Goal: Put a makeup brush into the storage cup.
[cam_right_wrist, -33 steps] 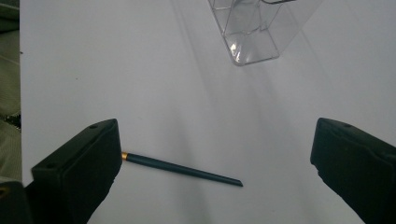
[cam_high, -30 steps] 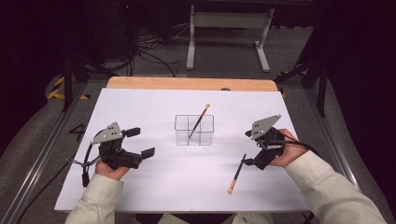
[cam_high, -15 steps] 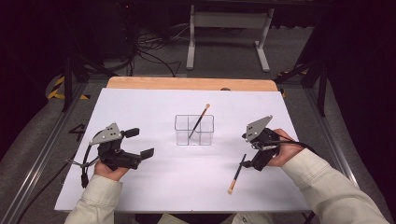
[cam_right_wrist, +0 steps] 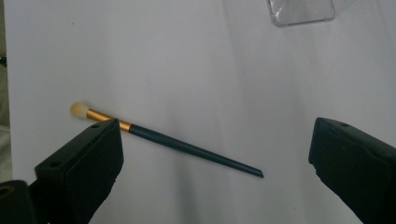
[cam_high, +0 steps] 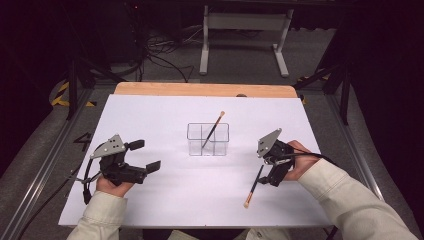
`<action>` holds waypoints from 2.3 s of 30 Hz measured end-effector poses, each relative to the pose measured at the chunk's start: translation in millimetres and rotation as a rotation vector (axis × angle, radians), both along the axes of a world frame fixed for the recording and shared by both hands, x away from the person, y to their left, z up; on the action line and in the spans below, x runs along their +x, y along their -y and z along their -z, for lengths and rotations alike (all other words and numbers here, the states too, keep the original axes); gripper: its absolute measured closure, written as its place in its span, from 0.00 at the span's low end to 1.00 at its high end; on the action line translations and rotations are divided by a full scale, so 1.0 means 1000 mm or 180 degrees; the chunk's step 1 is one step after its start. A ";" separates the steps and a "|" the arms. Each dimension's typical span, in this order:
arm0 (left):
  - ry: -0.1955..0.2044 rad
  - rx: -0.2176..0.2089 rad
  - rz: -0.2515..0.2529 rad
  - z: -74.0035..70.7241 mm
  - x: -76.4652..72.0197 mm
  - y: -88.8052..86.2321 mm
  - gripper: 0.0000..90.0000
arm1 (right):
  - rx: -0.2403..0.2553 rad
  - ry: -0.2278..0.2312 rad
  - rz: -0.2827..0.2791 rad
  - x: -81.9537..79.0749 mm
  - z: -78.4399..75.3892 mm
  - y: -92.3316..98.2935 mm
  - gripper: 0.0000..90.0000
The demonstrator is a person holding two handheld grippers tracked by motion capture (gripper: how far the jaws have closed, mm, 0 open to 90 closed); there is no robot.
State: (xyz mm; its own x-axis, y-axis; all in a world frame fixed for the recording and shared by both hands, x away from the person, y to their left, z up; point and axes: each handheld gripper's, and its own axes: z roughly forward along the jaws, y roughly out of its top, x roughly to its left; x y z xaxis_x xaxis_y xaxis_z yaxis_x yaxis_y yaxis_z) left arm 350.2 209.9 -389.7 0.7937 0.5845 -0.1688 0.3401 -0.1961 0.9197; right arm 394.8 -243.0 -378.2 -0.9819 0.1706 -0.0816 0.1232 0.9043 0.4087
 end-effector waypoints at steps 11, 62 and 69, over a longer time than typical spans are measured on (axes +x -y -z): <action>-0.0012 -0.0003 0.0015 0.000 0.001 0.000 0.03 | -0.0165 -0.0109 -0.0032 0.002 0.011 -0.004 0.04; -0.0062 -0.0001 0.0016 0.003 0.003 -0.001 0.03 | -0.0598 -0.0297 -0.0193 0.002 0.052 -0.019 0.15; -0.0053 0.0024 0.0027 0.004 0.004 0.000 0.03 | -0.0637 -0.0293 -0.0297 -0.004 0.048 -0.020 0.31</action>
State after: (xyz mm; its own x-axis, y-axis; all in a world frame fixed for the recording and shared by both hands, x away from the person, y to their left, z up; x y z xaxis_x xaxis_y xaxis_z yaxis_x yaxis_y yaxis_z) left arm 354.5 209.9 -393.9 0.7958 0.5789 -0.1777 0.3536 -0.2061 0.9124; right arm 391.1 -223.1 -426.3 -0.9976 0.0682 -0.0143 0.0637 0.9754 0.2111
